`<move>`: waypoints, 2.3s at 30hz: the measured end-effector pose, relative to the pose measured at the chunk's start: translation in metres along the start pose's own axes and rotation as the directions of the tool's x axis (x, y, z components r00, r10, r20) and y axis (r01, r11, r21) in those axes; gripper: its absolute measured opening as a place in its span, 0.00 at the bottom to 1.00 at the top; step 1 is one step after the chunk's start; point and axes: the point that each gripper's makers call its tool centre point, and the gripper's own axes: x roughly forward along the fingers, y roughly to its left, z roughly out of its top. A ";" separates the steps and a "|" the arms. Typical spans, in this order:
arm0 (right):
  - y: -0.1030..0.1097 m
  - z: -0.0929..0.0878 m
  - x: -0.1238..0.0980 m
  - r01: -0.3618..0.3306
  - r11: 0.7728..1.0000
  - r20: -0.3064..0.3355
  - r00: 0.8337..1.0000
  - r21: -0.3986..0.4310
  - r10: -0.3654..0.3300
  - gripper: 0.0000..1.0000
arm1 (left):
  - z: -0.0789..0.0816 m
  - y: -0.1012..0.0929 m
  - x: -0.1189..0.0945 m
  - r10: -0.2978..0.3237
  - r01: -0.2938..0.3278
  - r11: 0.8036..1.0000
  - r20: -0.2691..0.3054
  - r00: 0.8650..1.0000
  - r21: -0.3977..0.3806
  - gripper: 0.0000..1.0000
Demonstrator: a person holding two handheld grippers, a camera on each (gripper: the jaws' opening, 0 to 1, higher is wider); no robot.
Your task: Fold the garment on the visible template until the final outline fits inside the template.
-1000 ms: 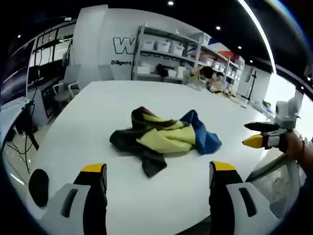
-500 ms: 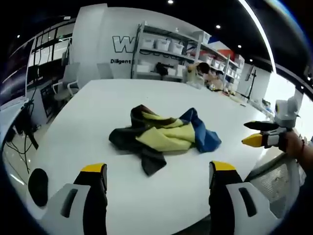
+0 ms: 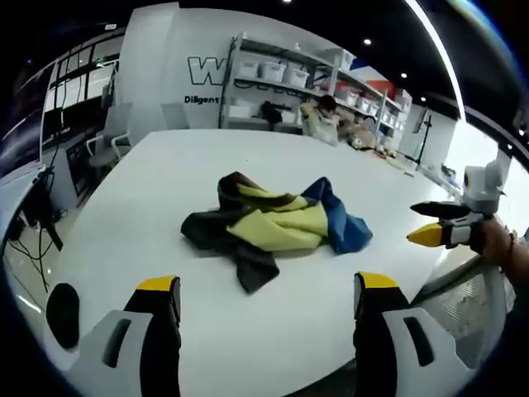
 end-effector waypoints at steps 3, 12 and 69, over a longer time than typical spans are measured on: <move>0.000 0.000 0.000 0.000 1.000 -0.001 1.000 -0.001 0.000 0.98 | 0.000 0.000 0.000 0.001 -0.001 1.000 -0.001 1.000 0.001 0.82; 0.001 -0.002 0.000 -0.004 1.000 -0.009 1.000 -0.009 0.004 0.98 | -0.004 0.001 0.000 0.005 -0.005 1.000 -0.017 1.000 0.006 0.82; -0.019 0.045 0.102 -0.088 0.994 -0.069 0.993 0.059 0.092 0.81 | 0.042 0.080 0.075 0.021 -0.012 0.997 -0.111 0.994 0.076 0.75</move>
